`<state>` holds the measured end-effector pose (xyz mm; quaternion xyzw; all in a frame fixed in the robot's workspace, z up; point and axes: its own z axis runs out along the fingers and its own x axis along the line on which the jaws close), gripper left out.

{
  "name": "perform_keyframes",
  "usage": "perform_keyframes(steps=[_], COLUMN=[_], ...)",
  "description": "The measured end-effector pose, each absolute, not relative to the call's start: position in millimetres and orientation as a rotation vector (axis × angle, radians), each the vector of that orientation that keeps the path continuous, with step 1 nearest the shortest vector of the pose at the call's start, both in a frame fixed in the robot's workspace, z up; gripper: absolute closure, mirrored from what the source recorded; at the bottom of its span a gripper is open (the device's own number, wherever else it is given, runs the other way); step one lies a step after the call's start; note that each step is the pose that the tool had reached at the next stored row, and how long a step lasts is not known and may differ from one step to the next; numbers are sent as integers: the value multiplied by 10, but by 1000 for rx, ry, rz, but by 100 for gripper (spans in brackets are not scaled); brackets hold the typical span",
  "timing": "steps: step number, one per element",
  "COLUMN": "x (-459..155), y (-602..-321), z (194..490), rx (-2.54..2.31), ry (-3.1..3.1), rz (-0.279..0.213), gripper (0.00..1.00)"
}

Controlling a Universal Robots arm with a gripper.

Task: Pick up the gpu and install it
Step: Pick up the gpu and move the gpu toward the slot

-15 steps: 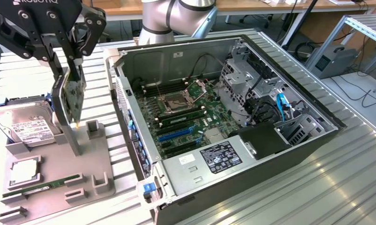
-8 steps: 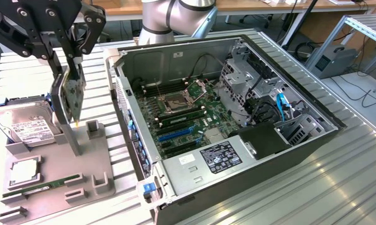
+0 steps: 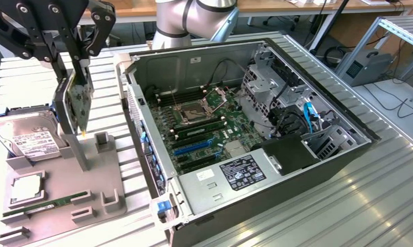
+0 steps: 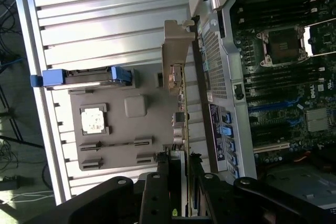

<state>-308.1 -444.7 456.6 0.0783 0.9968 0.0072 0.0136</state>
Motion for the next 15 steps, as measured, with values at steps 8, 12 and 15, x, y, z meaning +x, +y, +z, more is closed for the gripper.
perform_keyframes(steps=[8, 12, 15], x=[-3081, -3081, -3081], y=[-4447, -4447, -4447], z=[4604, 4622, 4627], rx=[244, 244, 244], ry=[3105, 3105, 3105], rz=[22, 22, 23], gripper=[73, 73, 73])
